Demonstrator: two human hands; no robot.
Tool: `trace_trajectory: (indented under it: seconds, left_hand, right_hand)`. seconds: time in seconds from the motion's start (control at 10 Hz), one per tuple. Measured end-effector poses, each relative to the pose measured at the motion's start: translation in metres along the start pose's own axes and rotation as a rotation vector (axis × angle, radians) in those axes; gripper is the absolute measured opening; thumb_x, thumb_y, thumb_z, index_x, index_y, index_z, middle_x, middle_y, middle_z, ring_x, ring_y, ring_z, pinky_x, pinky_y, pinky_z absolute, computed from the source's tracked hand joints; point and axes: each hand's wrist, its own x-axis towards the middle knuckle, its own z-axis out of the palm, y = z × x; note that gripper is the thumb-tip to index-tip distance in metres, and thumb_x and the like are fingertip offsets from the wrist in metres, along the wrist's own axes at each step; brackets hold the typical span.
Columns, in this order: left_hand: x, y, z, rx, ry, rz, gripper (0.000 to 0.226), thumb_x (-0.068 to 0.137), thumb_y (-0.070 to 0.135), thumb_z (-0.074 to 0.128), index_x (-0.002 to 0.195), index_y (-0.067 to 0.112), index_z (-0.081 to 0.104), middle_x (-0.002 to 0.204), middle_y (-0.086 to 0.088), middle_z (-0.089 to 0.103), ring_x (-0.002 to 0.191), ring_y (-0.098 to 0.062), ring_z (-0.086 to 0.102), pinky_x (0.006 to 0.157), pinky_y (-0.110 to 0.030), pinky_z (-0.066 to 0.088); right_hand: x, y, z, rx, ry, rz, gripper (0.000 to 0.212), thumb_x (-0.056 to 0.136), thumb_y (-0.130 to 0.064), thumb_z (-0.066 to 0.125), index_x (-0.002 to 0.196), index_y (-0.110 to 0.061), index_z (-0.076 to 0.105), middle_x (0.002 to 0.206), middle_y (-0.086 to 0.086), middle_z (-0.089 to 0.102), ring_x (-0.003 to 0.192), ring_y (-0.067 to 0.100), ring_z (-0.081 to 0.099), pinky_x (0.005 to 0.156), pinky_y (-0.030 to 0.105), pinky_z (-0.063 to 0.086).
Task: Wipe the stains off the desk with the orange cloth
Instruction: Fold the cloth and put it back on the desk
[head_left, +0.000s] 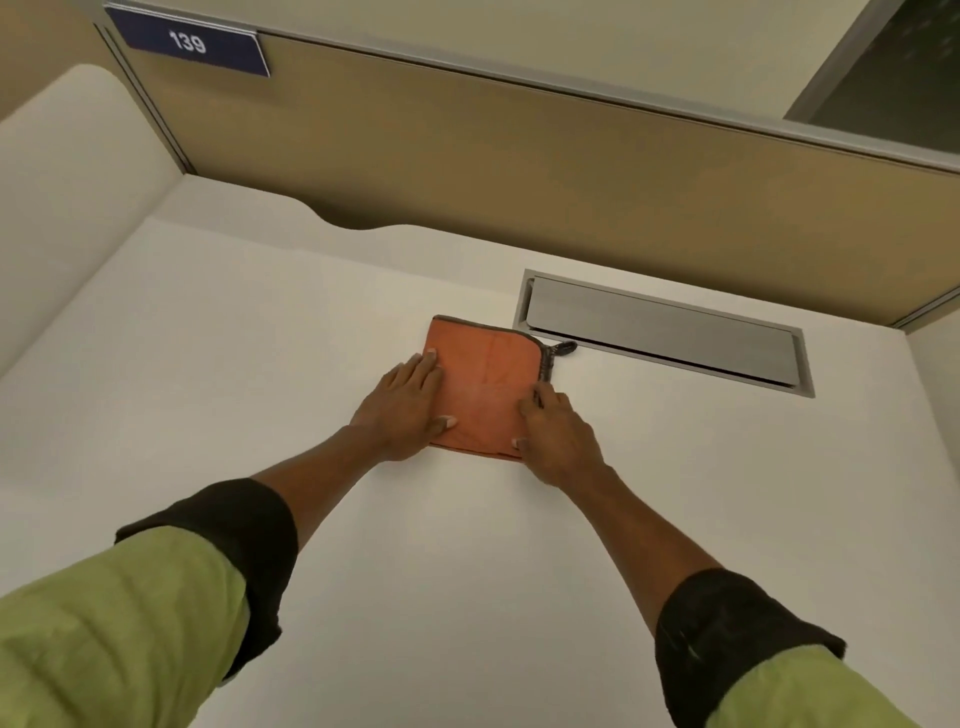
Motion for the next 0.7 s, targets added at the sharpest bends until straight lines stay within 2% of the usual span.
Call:
trace_trajectory:
  seconds: [0.1,0.2,0.3,0.4,0.5,0.6,0.7]
  left_hand:
    - [0.001,-0.002,0.003,0.081,-0.057,0.011,0.099,0.108,0.068,0.037,0.174,0.007,-0.003,0.183,-0.013,-0.016,0.171,-0.028,-0.009,0.138,-0.046,-0.002]
    - [0.0,-0.001,-0.002,0.111,-0.084,0.003,0.103,0.106,0.071,0.04,0.174,0.009,-0.005,0.183,-0.011,-0.018,0.171,-0.028,-0.01,0.137,-0.048,-0.003]
    - [0.004,0.005,-0.009,0.168,-0.081,-0.006,0.102,0.105,0.069,0.047,0.174,0.007,0.004,0.184,-0.014,-0.009,0.171,-0.033,-0.006,0.138,-0.048,0.002]
    - [0.001,0.014,-0.012,0.17,-0.038,0.0,0.094,0.105,0.065,0.051,0.169,0.005,0.019,0.183,-0.019,0.002,0.171,-0.036,0.001,0.137,-0.048,0.007]
    - [-0.008,0.03,-0.011,0.103,0.059,0.057,0.086,0.105,0.07,0.042,0.16,0.006,0.034,0.181,-0.022,0.01,0.17,-0.038,0.009,0.134,-0.048,0.019]
    - [-0.019,0.054,-0.012,0.146,0.058,0.112,0.095,0.104,0.076,0.038,0.167,0.007,0.024,0.182,-0.02,0.008,0.17,-0.037,0.006,0.134,-0.05,0.019]
    - [-0.028,0.079,-0.015,0.172,0.084,0.16,0.095,0.103,0.077,0.036,0.167,0.007,0.026,0.182,-0.02,0.011,0.17,-0.036,0.007,0.134,-0.049,0.017]
  right_hand:
    - [-0.005,0.008,0.014,-0.001,0.062,-0.019,0.056,0.102,-0.034,0.064,0.151,-0.01,0.048,0.17,0.015,0.032,0.148,0.036,0.042,0.11,0.05,0.049]
    - [-0.009,0.012,0.021,-0.021,0.098,-0.048,0.055,0.104,-0.039,0.06,0.15,-0.012,0.048,0.172,0.013,0.032,0.144,0.036,0.046,0.109,0.049,0.049]
    - [-0.02,0.021,0.026,0.026,0.15,-0.043,0.051,0.106,-0.043,0.055,0.148,-0.014,0.052,0.165,0.012,0.044,0.139,0.034,0.05,0.105,0.047,0.052]
    - [-0.034,0.028,0.028,0.057,0.204,-0.012,0.047,0.107,-0.044,0.053,0.142,-0.013,0.058,0.148,0.01,0.06,0.131,0.031,0.055,0.096,0.043,0.055]
    - [-0.057,0.046,0.033,0.092,0.22,0.065,0.052,0.109,-0.045,0.049,0.15,-0.014,0.053,0.158,0.011,0.05,0.144,0.031,0.047,0.106,0.046,0.053]
    - [-0.084,0.066,0.028,0.131,0.215,0.124,0.058,0.109,-0.052,0.044,0.156,-0.019,0.044,0.162,0.007,0.044,0.149,0.027,0.04,0.115,0.043,0.046]
    - [-0.102,0.082,0.023,0.132,0.26,0.129,0.06,0.109,-0.052,0.043,0.158,-0.017,0.041,0.16,0.007,0.046,0.149,0.027,0.04,0.117,0.042,0.043]
